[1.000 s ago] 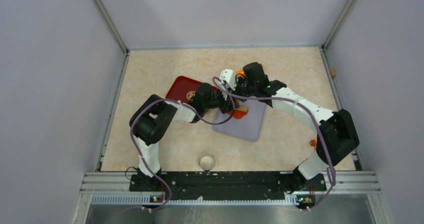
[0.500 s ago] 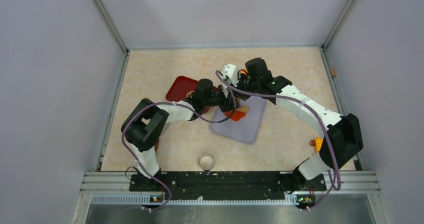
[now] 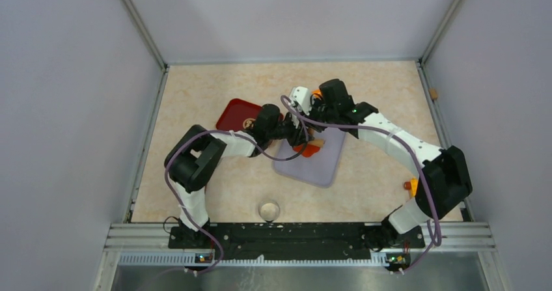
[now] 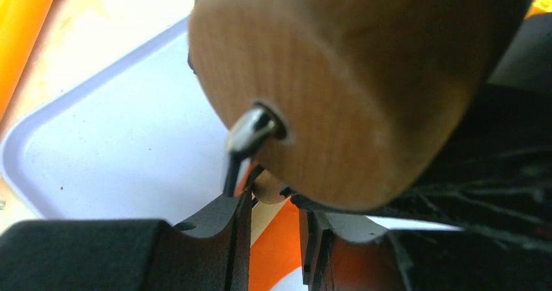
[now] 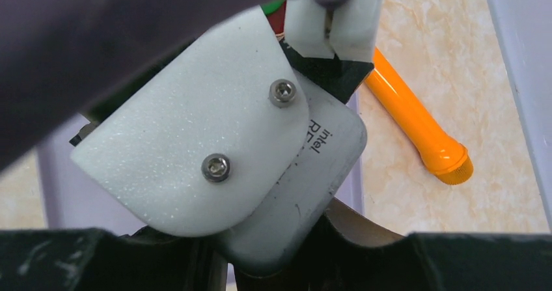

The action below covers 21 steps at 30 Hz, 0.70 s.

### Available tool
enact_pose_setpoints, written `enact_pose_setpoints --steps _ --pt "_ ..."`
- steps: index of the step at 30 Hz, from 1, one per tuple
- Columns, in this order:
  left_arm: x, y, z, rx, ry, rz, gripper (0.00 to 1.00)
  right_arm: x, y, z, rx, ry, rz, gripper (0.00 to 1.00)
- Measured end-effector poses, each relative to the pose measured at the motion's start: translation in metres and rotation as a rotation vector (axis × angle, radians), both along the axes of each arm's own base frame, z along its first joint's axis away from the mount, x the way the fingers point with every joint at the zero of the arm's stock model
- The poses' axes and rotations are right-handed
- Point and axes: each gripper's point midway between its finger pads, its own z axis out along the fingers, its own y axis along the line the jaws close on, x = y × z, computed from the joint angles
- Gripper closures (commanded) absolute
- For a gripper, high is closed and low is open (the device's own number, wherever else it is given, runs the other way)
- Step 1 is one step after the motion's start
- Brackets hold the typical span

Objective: Roll out the dumpling wrappers from the dough

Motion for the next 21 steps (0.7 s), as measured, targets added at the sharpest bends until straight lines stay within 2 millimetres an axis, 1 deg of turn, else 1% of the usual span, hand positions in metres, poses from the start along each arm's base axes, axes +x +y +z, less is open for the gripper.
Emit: enact_pose_setpoints --steps 5,8,12,15,21 --pt "0.01 0.0 -0.015 0.008 0.004 -0.002 1.0 0.011 -0.002 -0.015 -0.01 -0.01 -0.024 1.0" --pt "0.019 -0.002 -0.015 -0.007 -0.01 0.003 1.0 0.018 -0.002 -0.015 -0.011 -0.037 -0.041 1.0" --pt "0.034 -0.003 -0.02 -0.023 -0.014 0.024 1.0 0.033 -0.003 -0.02 -0.014 -0.06 -0.069 1.0" --pt "0.043 -0.004 -0.02 -0.036 -0.004 0.037 1.0 0.042 -0.003 -0.02 -0.006 -0.081 -0.092 1.0" --pt "0.051 -0.007 -0.017 -0.045 0.016 0.051 1.0 0.052 -0.007 -0.017 0.001 -0.098 -0.135 1.0"
